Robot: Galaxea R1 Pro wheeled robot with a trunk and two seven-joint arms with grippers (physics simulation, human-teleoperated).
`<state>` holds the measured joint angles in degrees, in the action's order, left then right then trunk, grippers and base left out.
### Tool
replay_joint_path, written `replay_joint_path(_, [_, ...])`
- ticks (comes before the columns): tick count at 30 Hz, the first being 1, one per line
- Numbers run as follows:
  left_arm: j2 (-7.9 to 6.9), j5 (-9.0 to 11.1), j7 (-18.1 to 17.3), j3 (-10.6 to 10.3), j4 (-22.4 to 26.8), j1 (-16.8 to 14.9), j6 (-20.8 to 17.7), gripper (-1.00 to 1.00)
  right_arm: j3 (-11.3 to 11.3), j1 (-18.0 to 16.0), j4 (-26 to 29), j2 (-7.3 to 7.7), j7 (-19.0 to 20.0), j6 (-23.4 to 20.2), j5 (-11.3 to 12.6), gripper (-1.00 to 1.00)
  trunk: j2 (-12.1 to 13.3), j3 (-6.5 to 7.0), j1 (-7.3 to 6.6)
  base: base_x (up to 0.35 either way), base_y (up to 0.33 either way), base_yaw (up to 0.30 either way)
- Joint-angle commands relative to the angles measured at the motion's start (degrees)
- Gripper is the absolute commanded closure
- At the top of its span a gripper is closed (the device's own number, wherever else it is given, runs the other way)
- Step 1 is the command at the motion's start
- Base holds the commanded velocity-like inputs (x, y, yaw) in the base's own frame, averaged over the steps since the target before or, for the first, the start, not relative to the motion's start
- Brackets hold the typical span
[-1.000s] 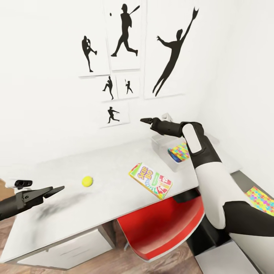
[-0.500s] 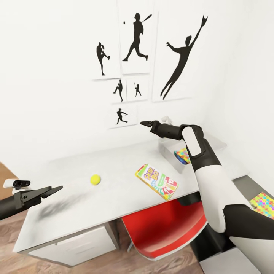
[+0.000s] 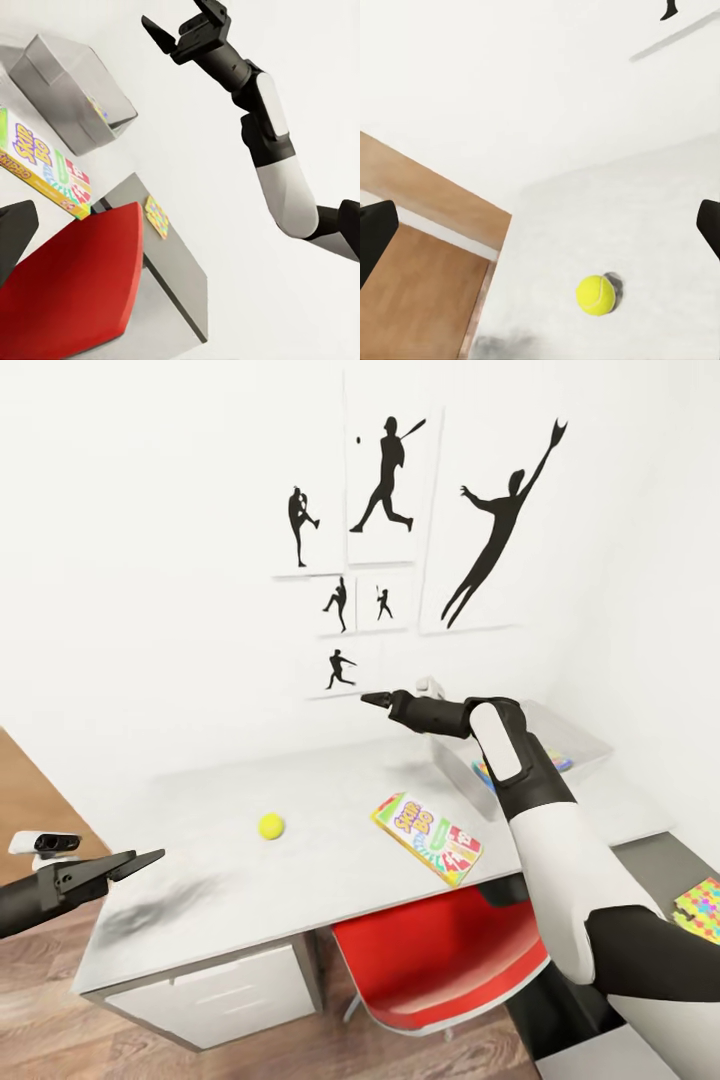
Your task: Put all the toys in the child's room - the three board games (two on the bed and one on the table), the two jigsaw puzzles on the table, and the tennis ball on the table - inside the toy box on the table in the child's room.
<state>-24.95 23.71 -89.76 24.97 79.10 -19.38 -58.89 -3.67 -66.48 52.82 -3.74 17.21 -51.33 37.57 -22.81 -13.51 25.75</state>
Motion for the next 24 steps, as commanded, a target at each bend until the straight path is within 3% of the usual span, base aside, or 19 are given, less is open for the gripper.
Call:
replay_joint_path(1, [-0.02,-0.1,-0.2,0.0,0.0,0.0,-0.6,-1.00,0.0,0.2,0.3,0.02,0.4,-0.2,-0.4,-1.00,-0.1,-0.02,0.04,-0.003,0.001,0.114])
replay_joint_path(11, [-0.02,-0.2,-0.2,1.4,-0.5,0.0,-0.6,-1.00,0.0,6.1,9.9,0.43,0.3,-4.1,-0.4,-1.00,-0.1,0.88,0.04,-0.001,0.000,0.114])
replay_joint_path(24, [-0.18,-0.4,-0.2,1.6,-1.2,0.0,-0.2,-1.00,0.0,7.0,9.7,0.58,-1.9,-4.9,-0.3,-1.00,-0.1,2.05,0.04,0.078,0.104,0.114])
